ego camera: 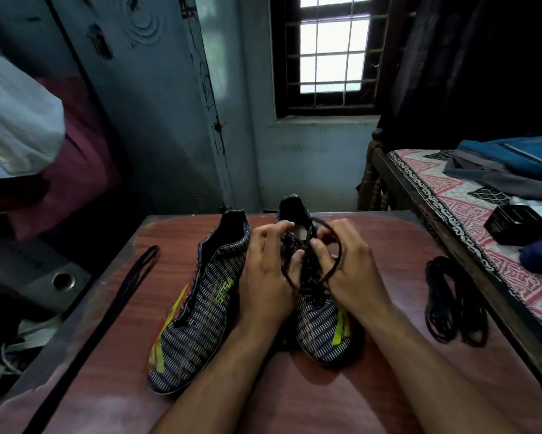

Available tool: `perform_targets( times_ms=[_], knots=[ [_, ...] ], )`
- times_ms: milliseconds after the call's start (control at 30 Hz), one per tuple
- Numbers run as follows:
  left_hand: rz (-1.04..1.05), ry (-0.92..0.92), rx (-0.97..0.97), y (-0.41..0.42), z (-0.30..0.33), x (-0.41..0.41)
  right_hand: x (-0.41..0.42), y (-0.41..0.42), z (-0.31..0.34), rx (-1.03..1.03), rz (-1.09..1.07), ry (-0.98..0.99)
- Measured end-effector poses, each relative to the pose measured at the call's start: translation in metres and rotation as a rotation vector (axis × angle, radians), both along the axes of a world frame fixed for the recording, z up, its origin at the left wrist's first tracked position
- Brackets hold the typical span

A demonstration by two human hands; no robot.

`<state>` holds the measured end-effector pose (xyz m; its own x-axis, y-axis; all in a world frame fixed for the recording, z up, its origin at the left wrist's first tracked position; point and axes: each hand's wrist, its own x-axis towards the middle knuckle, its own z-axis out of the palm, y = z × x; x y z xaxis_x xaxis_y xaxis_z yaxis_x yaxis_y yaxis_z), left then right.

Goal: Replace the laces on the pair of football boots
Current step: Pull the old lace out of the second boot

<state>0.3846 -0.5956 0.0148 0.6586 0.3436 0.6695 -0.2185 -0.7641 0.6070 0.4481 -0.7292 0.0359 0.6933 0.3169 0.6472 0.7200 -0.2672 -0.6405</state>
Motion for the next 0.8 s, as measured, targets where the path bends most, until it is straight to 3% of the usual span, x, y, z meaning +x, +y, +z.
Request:
perform_targets(
  times_ms=[100, 233, 400, 600, 800],
  knots=[
    [0.027, 0.04, 0.028, 0.001, -0.001, 0.002, -0.004, 0.003, 0.001, 0.092, 0.046, 0.03],
    [0.003, 0.088, -0.03, 0.001, -0.004, 0.004, -0.003, -0.002, 0.002, 0.078, -0.012, -0.075],
    [0.021, 0.069, -0.021, 0.001, -0.004, 0.006, 0.005, -0.005, -0.002, 0.183, -0.017, 0.079],
    [0.073, 0.051, -0.042, 0.003, -0.003, 0.004, 0.0, -0.003, 0.004, 0.42, 0.159, 0.308],
    [0.068, 0.045, -0.038, 0.002, -0.002, 0.0, -0.008, -0.005, 0.014, 0.395, 0.158, 0.292]
  ],
)
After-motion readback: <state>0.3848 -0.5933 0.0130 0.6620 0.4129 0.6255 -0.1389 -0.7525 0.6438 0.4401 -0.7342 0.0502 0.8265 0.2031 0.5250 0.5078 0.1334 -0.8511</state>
